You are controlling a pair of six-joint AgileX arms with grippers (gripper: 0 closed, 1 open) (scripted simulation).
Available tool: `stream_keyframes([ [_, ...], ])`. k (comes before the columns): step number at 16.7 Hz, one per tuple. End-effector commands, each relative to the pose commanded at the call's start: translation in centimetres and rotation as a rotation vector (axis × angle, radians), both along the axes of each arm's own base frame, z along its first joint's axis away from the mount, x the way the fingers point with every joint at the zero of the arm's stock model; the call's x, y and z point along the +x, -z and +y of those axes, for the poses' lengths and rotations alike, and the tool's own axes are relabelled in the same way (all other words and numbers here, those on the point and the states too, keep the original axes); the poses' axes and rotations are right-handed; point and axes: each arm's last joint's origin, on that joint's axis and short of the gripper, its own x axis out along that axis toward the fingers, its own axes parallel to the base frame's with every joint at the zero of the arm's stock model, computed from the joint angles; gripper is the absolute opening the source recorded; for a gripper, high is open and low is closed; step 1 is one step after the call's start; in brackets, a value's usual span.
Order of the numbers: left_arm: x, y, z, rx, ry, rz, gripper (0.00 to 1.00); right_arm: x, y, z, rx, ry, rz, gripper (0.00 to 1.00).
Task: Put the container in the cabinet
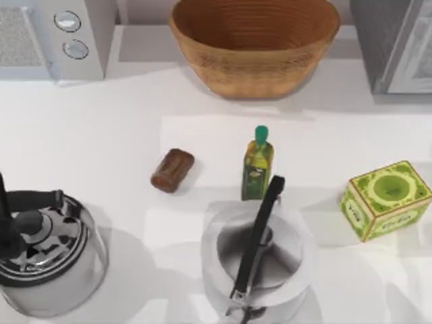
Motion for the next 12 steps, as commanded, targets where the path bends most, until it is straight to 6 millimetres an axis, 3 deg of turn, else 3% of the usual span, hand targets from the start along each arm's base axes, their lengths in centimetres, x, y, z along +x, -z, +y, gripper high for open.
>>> stream_keyframes([
  [7, 0.0, 0.0, 0.0, 0.0, 0.0, 0.0, 1.0, 0.8, -0.7, -0.1, -0.006, 0.002, 0.033, 1.0],
  [12, 0.0, 0.0, 0.0, 0.0, 0.0, 0.0, 1.0, 3.7, -1.1, -0.5, -0.014, 0.007, 0.159, 1.0],
])
